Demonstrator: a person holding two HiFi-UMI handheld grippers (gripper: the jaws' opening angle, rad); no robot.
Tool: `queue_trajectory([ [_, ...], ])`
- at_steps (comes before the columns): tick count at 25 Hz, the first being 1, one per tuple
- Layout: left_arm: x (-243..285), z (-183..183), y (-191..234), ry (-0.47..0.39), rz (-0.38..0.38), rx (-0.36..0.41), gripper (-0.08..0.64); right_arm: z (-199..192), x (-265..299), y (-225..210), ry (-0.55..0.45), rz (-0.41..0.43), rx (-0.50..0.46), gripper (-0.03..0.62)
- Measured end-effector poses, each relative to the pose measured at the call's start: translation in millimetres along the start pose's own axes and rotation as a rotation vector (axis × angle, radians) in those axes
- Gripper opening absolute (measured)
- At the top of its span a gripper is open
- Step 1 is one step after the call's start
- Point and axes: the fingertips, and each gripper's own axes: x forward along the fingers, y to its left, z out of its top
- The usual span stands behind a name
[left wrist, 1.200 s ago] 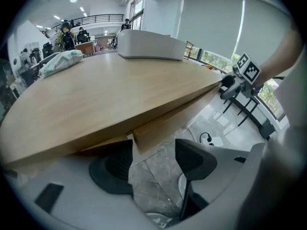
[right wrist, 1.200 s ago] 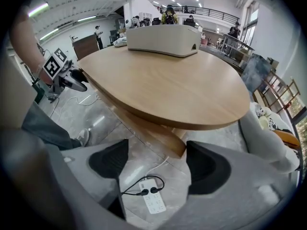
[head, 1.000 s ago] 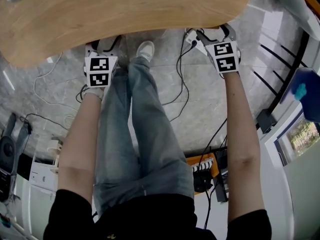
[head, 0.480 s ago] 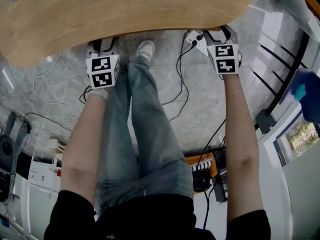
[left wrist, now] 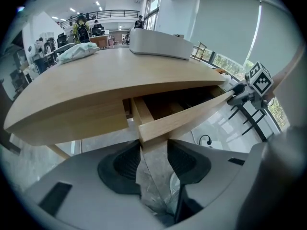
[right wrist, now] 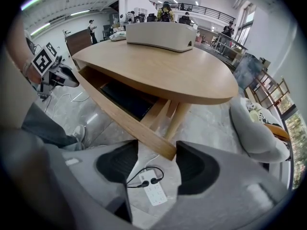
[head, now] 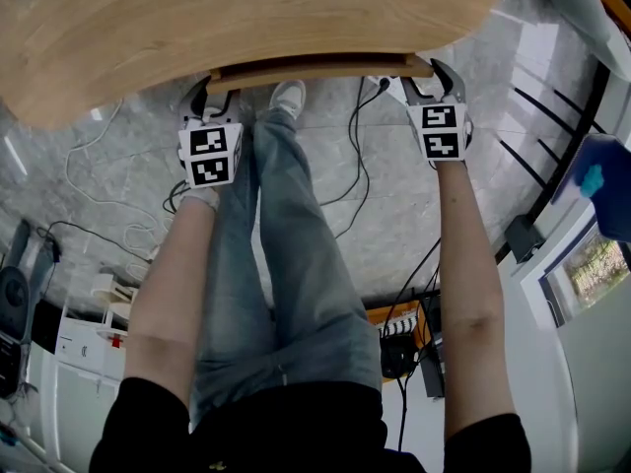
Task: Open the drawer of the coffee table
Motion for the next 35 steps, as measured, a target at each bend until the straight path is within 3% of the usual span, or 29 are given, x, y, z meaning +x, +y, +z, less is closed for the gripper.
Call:
queue_trajectory([
  [16, -24, -54, -27, 0.071, -0.017, 0.025, 0.172, -50, -21, 31, 0.044, 0.012, 0.009, 0.239],
  [30, -36, -118, -50, 0.194, -0.056, 0.039, 0.156, -100, -31, 60, 0.139, 0.032, 0.001, 0.232],
  [35, -29, -126, -50, 0.222, -0.055, 0.04, 0.156, -110, -26, 66, 0.164, 0.043, 0.007, 0.224],
])
